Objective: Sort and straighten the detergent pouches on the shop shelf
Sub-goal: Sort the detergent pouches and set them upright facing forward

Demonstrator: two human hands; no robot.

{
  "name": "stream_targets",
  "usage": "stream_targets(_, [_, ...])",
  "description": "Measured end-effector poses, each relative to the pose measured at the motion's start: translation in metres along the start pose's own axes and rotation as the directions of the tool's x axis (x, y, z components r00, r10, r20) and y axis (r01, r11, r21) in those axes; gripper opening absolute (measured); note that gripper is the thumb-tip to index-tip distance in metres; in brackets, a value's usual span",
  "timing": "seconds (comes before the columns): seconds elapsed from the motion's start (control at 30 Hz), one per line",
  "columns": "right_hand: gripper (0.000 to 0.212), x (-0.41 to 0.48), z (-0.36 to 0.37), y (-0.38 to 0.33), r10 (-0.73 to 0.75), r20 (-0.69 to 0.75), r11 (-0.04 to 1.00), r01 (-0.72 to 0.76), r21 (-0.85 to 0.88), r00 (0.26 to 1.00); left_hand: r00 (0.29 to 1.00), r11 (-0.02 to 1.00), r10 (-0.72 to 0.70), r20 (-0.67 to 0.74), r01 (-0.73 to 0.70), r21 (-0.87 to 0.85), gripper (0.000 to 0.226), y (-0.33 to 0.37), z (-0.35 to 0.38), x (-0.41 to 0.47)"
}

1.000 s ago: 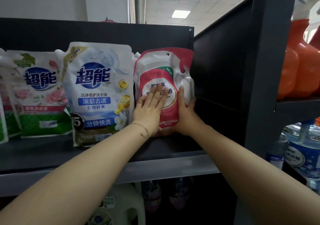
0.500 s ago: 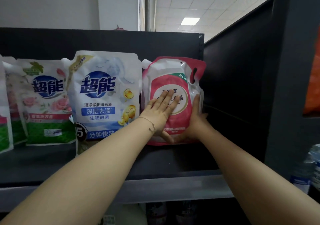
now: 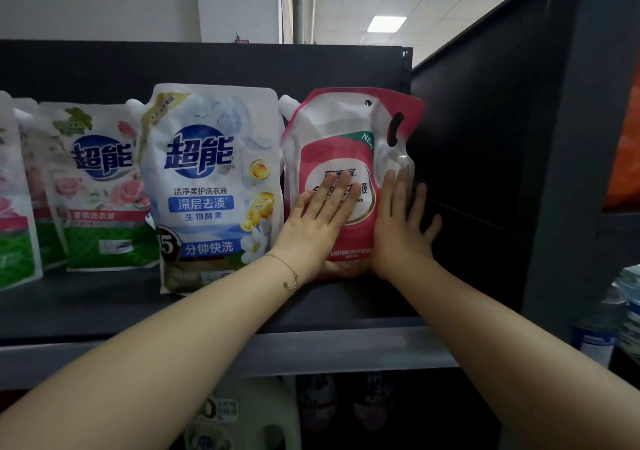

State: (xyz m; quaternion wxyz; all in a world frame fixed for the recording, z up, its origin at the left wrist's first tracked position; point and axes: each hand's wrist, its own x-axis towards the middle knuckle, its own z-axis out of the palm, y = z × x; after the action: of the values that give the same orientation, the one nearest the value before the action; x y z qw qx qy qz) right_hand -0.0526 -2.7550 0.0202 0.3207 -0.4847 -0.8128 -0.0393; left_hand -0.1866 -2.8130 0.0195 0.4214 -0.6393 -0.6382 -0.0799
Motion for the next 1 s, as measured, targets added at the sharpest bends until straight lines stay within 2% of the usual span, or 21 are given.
stream_targets(0.1, [0.147,-0.004,-0.003,0.0,-0.104,-0.017,0.993,0.103,-0.062,0.994,0.997,1.0,0.0,0.073,0.001,-0.013,0.138,-0.001,0.002,0.005])
stream_targets(0.23, [0.147,-0.008,-0.007,0.003,-0.199,0.07,0.98,0.199,0.012,0.977,0.991,1.0,-0.002,0.133,0.0,0.013,0.139,-0.006,0.003,0.012])
stream_targets(0.4, [0.136,-0.016,-0.01,0.002,-0.224,0.133,0.974,0.225,0.008,0.966,0.972,0.999,0.009,0.236,-0.019,0.044,0.142,-0.016,-0.005,0.022])
stream_targets(0.5, [0.132,-0.02,-0.018,0.003,-0.232,0.164,0.97,0.242,-0.039,0.959,0.972,0.999,0.0,0.235,-0.012,0.048,0.142,-0.013,-0.01,0.018])
stream_targets(0.57, [0.128,-0.025,-0.021,0.001,-0.233,0.158,0.965,0.247,-0.082,0.96,0.984,0.998,0.001,0.179,-0.01,0.054,0.137,-0.008,-0.013,0.01])
stream_targets(0.67, [0.117,-0.036,-0.018,-0.01,-0.268,0.05,0.949,0.272,-0.161,0.962,0.993,0.999,0.042,0.109,-0.044,0.016,0.12,-0.008,-0.022,-0.007])
stream_targets(0.77, [0.092,-0.044,-0.019,-0.028,-0.343,-0.104,0.928,0.32,-0.189,0.933,0.989,0.99,0.136,0.064,-0.134,-0.046,0.094,-0.02,-0.04,-0.026])
stream_targets(0.83, [0.076,-0.048,-0.022,-0.043,-0.392,-0.112,0.913,0.37,-0.174,0.913,0.975,0.962,0.222,-0.024,-0.223,-0.158,0.057,-0.033,-0.046,-0.042])
stream_targets(0.9, [0.064,-0.052,-0.026,-0.058,-0.45,-0.128,0.89,0.431,-0.151,0.884,0.958,0.938,0.282,-0.055,-0.287,-0.197,0.025,-0.047,-0.055,-0.066])
stream_targets(0.97, [0.061,-0.055,-0.026,-0.074,-0.505,-0.155,0.863,0.494,-0.103,0.849,0.961,0.944,0.267,-0.072,-0.276,-0.18,0.019,-0.063,-0.062,-0.089])
stream_targets(1.0, [0.063,-0.056,-0.024,-0.082,-0.526,-0.152,0.85,0.521,-0.07,0.837,0.973,0.958,0.212,-0.09,-0.225,-0.177,0.022,-0.072,-0.063,-0.1])
